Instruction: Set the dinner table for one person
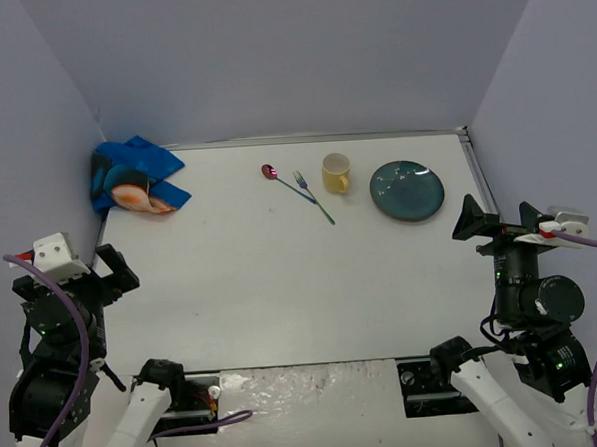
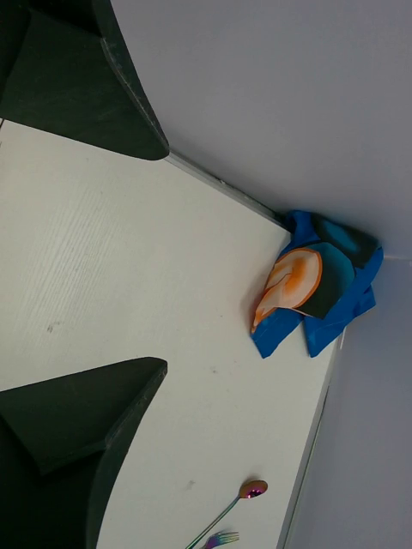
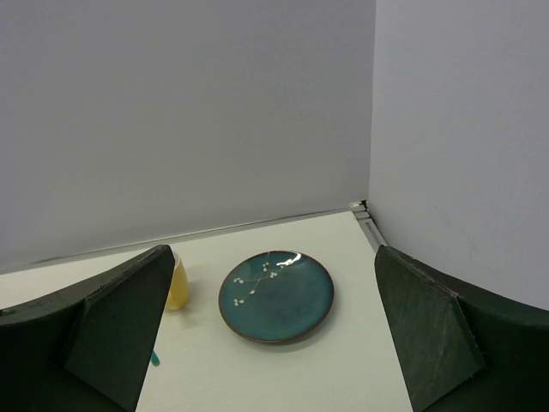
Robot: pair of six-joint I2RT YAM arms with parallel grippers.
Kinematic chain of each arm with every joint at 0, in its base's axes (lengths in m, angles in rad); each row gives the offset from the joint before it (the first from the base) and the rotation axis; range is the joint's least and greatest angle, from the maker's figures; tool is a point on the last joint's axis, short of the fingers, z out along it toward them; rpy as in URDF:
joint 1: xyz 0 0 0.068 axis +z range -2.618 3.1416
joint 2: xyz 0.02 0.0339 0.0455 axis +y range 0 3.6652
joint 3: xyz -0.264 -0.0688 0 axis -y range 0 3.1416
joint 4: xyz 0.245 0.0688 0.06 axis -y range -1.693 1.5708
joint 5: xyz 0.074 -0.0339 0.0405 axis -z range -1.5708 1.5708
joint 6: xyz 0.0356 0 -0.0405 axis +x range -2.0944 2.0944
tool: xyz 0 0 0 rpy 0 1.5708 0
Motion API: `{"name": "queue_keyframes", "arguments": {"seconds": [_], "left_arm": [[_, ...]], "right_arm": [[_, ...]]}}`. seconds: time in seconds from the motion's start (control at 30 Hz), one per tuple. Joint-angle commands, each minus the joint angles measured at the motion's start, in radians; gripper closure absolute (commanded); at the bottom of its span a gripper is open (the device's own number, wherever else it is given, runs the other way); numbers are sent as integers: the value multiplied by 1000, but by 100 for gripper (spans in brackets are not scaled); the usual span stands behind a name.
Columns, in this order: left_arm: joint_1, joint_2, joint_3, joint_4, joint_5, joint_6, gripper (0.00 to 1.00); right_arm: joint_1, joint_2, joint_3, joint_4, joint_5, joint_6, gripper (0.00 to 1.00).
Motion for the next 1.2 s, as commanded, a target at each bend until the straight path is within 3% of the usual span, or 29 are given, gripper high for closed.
{"name": "queue_keyframes", "arguments": {"seconds": [0.0, 0.23, 0.43, 0.67, 0.93, 1.17], "left_arm": [[-1, 36, -1, 33, 8, -27, 3], [-1, 156, 18, 18, 67, -109, 3], [1, 443, 53, 69, 40, -213, 3], [69, 804, 125, 310, -16, -250, 3], [192, 1211, 332, 454, -47, -291, 3], [242, 1490, 566, 409, -67, -312, 3]], "right_arm": [[9, 41, 5, 86, 4, 12, 0], [9, 83, -6, 13, -50, 97, 0], [9, 129, -41, -51, -124, 254, 0], [9, 193, -57, -59, -232, 304, 0], [9, 242, -63, -55, -255, 281, 0], [9, 275, -61, -50, -251, 272, 0]]}}
